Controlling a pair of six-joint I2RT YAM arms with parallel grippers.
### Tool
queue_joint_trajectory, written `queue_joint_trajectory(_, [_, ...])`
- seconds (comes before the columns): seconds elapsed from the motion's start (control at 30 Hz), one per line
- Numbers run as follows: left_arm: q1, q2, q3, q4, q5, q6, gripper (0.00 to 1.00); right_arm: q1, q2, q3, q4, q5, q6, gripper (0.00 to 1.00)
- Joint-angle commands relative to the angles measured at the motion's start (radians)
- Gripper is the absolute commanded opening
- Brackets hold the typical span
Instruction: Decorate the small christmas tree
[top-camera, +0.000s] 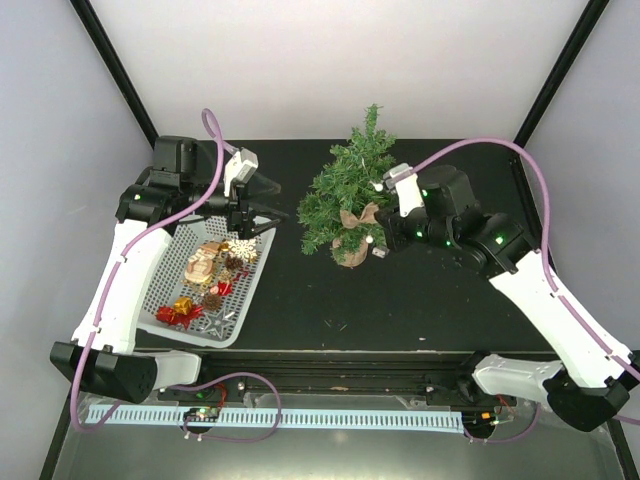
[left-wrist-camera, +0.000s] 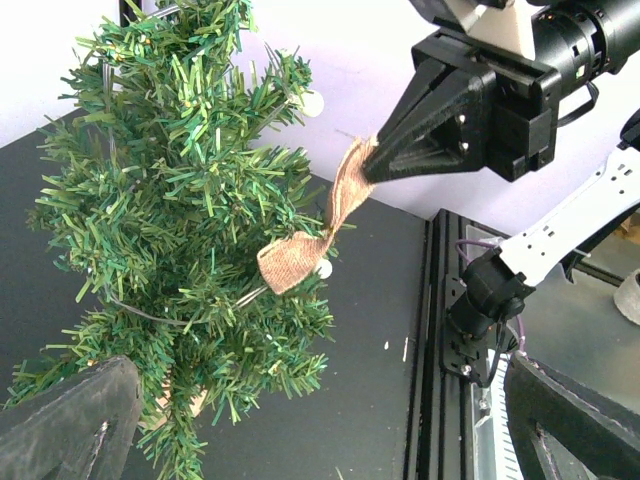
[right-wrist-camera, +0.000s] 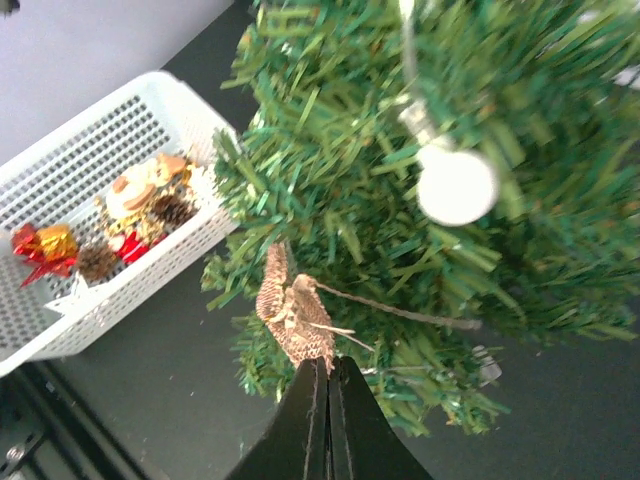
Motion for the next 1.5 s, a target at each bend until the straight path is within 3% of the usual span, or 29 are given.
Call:
queue_joint_trajectory(0.0, [0.008, -0.019, -0.001, 0.019, 0.029, -0.014, 0.99, 0.003, -0.023, 0.031, 0.055, 0.108, 0.022, 0.01])
queue_joint_trajectory(0.4, [0.008, -0.023, -0.005, 0.021, 0.031, -0.015, 0.99, 0.003, 0.023, 0.044, 0.088, 0.145, 0.037, 0.01])
queue_joint_trajectory(0.8, [0.008, -0.021, -0.007, 0.024, 0.034, -0.017, 0.99, 0.004, 0.000, -0.045, 0.184, 0.215, 0.070, 0.01])
queue_joint_trajectory(1.47, [0.007, -0.033, -0.016, 0.027, 0.031, -0.014, 0.99, 0.004, 0.002, -0.130, 0.255, 0.208, 0.099, 0.01])
